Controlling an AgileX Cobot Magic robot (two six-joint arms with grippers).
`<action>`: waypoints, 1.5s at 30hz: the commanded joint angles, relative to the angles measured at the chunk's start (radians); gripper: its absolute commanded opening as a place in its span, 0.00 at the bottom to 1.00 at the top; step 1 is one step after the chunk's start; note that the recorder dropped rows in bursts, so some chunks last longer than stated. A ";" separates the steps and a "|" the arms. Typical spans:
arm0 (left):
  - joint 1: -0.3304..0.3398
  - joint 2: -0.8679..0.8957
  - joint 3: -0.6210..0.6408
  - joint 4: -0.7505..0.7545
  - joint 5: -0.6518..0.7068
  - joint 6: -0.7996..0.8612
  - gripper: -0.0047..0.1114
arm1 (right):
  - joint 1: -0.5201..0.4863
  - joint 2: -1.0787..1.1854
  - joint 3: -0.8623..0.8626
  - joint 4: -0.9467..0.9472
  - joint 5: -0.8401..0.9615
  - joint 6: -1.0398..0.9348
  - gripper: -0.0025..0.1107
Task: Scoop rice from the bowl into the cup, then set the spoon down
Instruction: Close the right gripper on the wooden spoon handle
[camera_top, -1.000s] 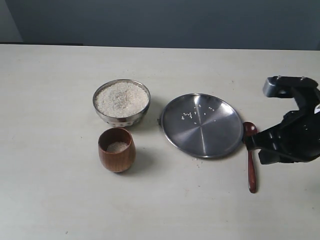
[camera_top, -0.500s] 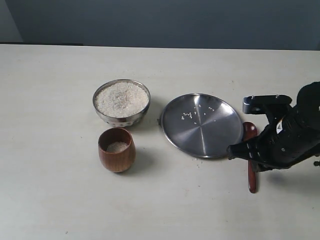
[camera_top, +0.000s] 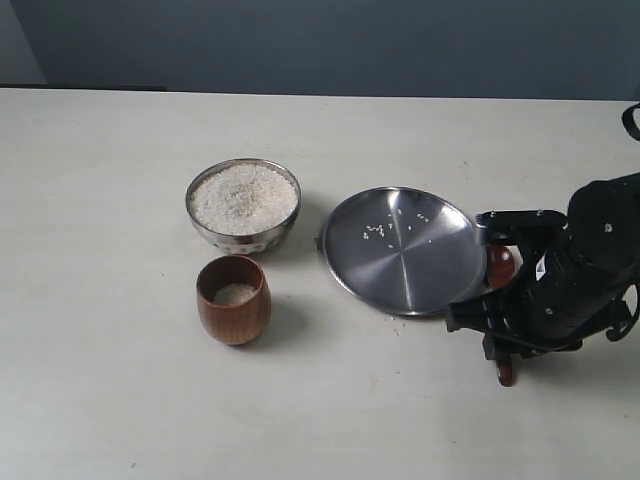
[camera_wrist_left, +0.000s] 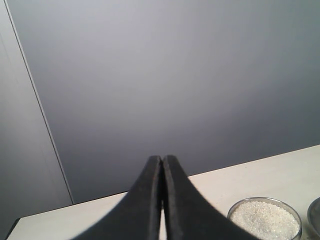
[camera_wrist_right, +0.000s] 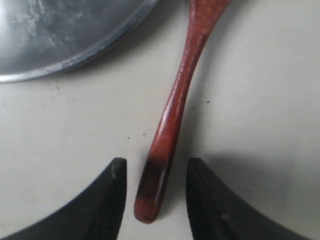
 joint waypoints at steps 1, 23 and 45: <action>0.004 0.001 -0.004 0.001 -0.003 0.000 0.04 | 0.000 0.014 -0.001 -0.046 0.002 0.000 0.37; 0.004 0.001 -0.004 0.001 -0.003 0.000 0.04 | -0.002 0.053 -0.001 -0.278 0.041 0.143 0.37; 0.004 0.001 -0.004 0.001 -0.003 0.000 0.04 | -0.002 -0.074 0.098 -0.481 -0.043 0.416 0.02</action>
